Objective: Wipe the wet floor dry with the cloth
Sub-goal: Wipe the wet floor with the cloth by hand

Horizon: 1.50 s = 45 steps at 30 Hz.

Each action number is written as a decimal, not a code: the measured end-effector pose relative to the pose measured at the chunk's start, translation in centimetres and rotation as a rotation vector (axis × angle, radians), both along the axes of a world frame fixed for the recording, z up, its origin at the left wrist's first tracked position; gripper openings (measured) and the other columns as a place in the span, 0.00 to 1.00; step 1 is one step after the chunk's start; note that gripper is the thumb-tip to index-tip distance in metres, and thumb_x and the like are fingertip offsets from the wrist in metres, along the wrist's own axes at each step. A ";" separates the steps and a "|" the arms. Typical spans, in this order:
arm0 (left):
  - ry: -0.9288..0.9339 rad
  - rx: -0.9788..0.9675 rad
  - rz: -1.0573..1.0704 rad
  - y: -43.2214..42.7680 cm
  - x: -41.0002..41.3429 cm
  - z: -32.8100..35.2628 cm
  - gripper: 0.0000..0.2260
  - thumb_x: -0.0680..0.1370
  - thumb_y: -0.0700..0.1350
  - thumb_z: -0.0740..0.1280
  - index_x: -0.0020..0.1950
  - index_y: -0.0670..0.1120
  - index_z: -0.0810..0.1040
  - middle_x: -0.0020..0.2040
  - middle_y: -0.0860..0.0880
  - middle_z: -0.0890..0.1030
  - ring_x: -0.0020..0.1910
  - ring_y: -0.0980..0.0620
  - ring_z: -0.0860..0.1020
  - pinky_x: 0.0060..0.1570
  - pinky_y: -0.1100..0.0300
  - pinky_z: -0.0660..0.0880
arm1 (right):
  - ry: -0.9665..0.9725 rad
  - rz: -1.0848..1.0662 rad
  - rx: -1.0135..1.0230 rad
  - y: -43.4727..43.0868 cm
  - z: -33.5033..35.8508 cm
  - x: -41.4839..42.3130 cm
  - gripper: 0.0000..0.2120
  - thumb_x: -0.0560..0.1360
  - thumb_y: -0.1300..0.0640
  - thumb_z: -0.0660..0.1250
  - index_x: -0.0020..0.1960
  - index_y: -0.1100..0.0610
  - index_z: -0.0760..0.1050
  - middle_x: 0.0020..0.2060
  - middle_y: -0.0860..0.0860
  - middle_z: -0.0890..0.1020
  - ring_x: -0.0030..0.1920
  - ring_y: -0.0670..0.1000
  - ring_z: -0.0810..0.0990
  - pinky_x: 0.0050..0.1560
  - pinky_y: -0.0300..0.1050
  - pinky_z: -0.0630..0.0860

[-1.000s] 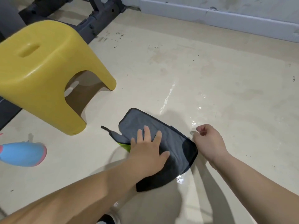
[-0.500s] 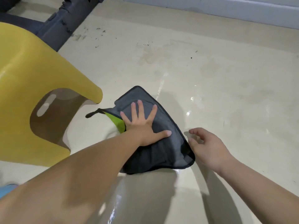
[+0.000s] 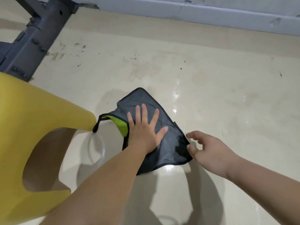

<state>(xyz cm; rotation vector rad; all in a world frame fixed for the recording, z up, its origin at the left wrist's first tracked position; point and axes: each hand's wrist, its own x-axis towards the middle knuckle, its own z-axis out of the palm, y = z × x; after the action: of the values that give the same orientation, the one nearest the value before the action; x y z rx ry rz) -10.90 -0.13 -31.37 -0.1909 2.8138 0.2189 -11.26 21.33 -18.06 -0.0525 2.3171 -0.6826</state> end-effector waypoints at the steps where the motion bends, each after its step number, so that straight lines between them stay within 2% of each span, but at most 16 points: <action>1: 0.014 0.008 -0.002 0.9 0.6 0.0 0.36 0.81 0.71 0.39 0.86 0.55 0.42 0.84 0.38 0.37 0.83 0.36 0.35 0.76 0.30 0.36 | -0.007 0.014 0.016 0.2 0.1 0.0 0.17 0.81 0.51 0.63 0.69 0.44 0.71 0.56 0.46 0.80 0.56 0.51 0.79 0.52 0.42 0.74; 4: 0.034 0.056 -0.158 5.4 4.3 -0.1 0.35 0.83 0.67 0.42 0.86 0.51 0.41 0.84 0.38 0.37 0.82 0.37 0.32 0.76 0.30 0.34 | 0.006 0.031 0.059 1.0 0.0 -0.3 0.19 0.81 0.51 0.63 0.72 0.47 0.70 0.60 0.49 0.80 0.60 0.53 0.78 0.58 0.44 0.73; 7: -0.024 0.113 -0.500 7.8 8.0 0.1 0.34 0.83 0.68 0.45 0.86 0.54 0.44 0.85 0.42 0.35 0.81 0.42 0.29 0.76 0.33 0.30 | 0.024 0.050 0.099 1.9 -1.2 -0.4 0.19 0.81 0.52 0.64 0.71 0.50 0.71 0.52 0.50 0.78 0.54 0.54 0.77 0.55 0.46 0.73; 9: -0.050 0.114 -0.576 6.7 8.2 0.3 0.34 0.83 0.69 0.46 0.85 0.57 0.43 0.84 0.46 0.33 0.81 0.47 0.27 0.76 0.37 0.28 | 0.057 0.055 0.104 2.7 -2.3 -0.1 0.17 0.80 0.54 0.63 0.69 0.51 0.73 0.50 0.50 0.78 0.52 0.54 0.76 0.53 0.46 0.73; 12: -0.161 -0.044 -0.345 3.9 7.9 1.6 0.33 0.83 0.69 0.42 0.84 0.59 0.35 0.83 0.47 0.28 0.79 0.47 0.24 0.76 0.38 0.27 | 0.090 0.081 0.091 3.7 -3.5 0.8 0.19 0.81 0.52 0.62 0.71 0.51 0.72 0.58 0.49 0.77 0.54 0.52 0.74 0.55 0.45 0.71; 15: -0.184 -0.129 -0.145 3.0 8.6 3.7 0.34 0.85 0.67 0.44 0.85 0.53 0.38 0.84 0.45 0.32 0.82 0.41 0.30 0.79 0.38 0.34 | 0.086 0.143 0.076 4.5 -4.1 0.9 0.19 0.81 0.52 0.60 0.71 0.50 0.71 0.60 0.47 0.77 0.58 0.52 0.75 0.54 0.46 0.71; 20: -0.337 -0.097 -0.107 3.2 10.8 9.2 0.35 0.84 0.66 0.53 0.86 0.50 0.50 0.85 0.43 0.38 0.83 0.39 0.37 0.82 0.41 0.42 | 0.048 0.263 0.091 5.6 -3.3 -0.5 0.20 0.80 0.51 0.57 0.71 0.49 0.69 0.60 0.49 0.79 0.56 0.53 0.79 0.55 0.49 0.78; 23: -0.515 -0.151 -0.112 3.9 11.3 14.5 0.35 0.84 0.65 0.55 0.86 0.52 0.47 0.85 0.43 0.37 0.84 0.38 0.39 0.82 0.43 0.45 | -0.011 0.328 0.066 6.6 -0.8 -0.9 0.23 0.80 0.50 0.58 0.75 0.47 0.66 0.66 0.50 0.77 0.63 0.54 0.77 0.60 0.48 0.76; 26: -0.591 -0.164 -0.091 4.8 10.7 18.1 0.35 0.84 0.65 0.55 0.86 0.54 0.46 0.85 0.42 0.39 0.84 0.37 0.42 0.82 0.44 0.49 | -0.049 0.338 0.007 6.8 1.6 -1.5 0.24 0.80 0.51 0.60 0.76 0.48 0.66 0.69 0.50 0.76 0.65 0.54 0.77 0.62 0.48 0.74; 30: -0.584 -0.029 -0.032 6.5 10.0 16.9 0.36 0.83 0.65 0.58 0.86 0.56 0.45 0.85 0.39 0.43 0.83 0.34 0.46 0.81 0.44 0.54 | -0.027 0.255 -0.064 5.4 1.7 -2.3 0.26 0.79 0.51 0.59 0.77 0.48 0.64 0.69 0.51 0.76 0.65 0.54 0.76 0.63 0.49 0.74; 32: -0.616 0.014 -0.008 7.6 10.1 13.9 0.40 0.81 0.68 0.60 0.85 0.60 0.40 0.85 0.39 0.38 0.83 0.32 0.41 0.81 0.38 0.49 | 0.000 0.217 -0.082 4.3 0.7 -2.4 0.26 0.80 0.52 0.59 0.78 0.48 0.62 0.72 0.51 0.73 0.69 0.54 0.74 0.64 0.50 0.73; 35: -0.698 0.059 0.043 8.7 9.5 8.8 0.46 0.77 0.73 0.60 0.81 0.65 0.31 0.77 0.42 0.20 0.77 0.31 0.24 0.77 0.30 0.35 | 0.085 0.180 -0.140 3.0 -1.0 -2.6 0.27 0.80 0.52 0.60 0.79 0.48 0.61 0.74 0.48 0.68 0.73 0.51 0.69 0.67 0.47 0.69; 37: -0.620 0.063 0.059 8.3 8.0 5.9 0.48 0.74 0.77 0.58 0.78 0.66 0.27 0.71 0.44 0.13 0.70 0.32 0.16 0.71 0.25 0.29 | 0.184 0.191 -0.147 2.3 -2.8 -3.8 0.28 0.80 0.53 0.62 0.79 0.50 0.62 0.74 0.46 0.68 0.74 0.48 0.68 0.69 0.43 0.66; 39: -0.499 0.073 0.034 7.1 5.9 4.5 0.50 0.70 0.82 0.56 0.77 0.67 0.25 0.70 0.46 0.12 0.68 0.35 0.13 0.67 0.23 0.25 | 0.258 0.228 -0.096 2.0 -4.2 -5.6 0.27 0.80 0.53 0.63 0.78 0.52 0.64 0.72 0.46 0.70 0.73 0.49 0.68 0.68 0.41 0.67; 42: -0.337 0.074 -0.008 3.6 1.4 3.2 0.47 0.69 0.84 0.50 0.78 0.69 0.27 0.74 0.49 0.15 0.70 0.40 0.14 0.67 0.25 0.24 | 0.268 0.249 -0.013 1.3 -5.4 -9.7 0.28 0.79 0.50 0.66 0.77 0.49 0.64 0.69 0.44 0.69 0.70 0.49 0.71 0.64 0.43 0.70; 45: -0.184 -0.007 -0.010 -0.4 -4.8 1.8 0.38 0.75 0.79 0.45 0.79 0.70 0.31 0.79 0.50 0.21 0.75 0.41 0.19 0.70 0.26 0.26 | 0.283 0.233 0.059 -0.5 -5.9 -15.0 0.32 0.76 0.46 0.71 0.77 0.46 0.63 0.70 0.45 0.67 0.71 0.50 0.67 0.64 0.49 0.73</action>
<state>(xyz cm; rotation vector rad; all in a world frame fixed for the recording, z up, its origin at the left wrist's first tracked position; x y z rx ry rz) -15.66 -0.54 -29.60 -0.1884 2.6322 0.1794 -26.26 20.84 -23.99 -0.4098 2.5447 -0.5149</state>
